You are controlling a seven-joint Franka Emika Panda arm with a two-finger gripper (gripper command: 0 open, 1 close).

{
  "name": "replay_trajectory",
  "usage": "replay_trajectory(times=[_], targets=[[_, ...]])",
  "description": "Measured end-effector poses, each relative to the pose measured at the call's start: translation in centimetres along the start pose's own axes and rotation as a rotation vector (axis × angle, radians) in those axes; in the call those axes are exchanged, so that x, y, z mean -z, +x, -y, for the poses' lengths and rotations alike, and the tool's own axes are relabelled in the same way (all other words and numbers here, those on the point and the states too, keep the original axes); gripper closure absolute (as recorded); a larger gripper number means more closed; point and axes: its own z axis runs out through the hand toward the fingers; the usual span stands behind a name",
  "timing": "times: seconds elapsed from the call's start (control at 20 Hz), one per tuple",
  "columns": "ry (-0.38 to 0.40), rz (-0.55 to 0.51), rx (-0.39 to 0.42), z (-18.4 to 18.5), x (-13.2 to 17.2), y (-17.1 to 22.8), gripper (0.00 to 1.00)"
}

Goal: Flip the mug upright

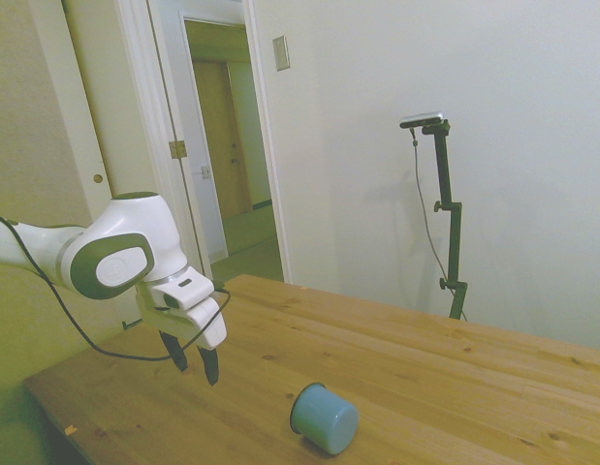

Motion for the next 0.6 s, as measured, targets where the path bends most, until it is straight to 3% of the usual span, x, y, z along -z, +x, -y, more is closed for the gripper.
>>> replay_trajectory(times=[0.25, 0.6], targets=[[-0.022, -0.028, -0.005, -0.5, 0.1, 1.6, 0.0], [-0.14, -0.143, -0.083, -1.1, 1.0, 6.7, 0.0]])
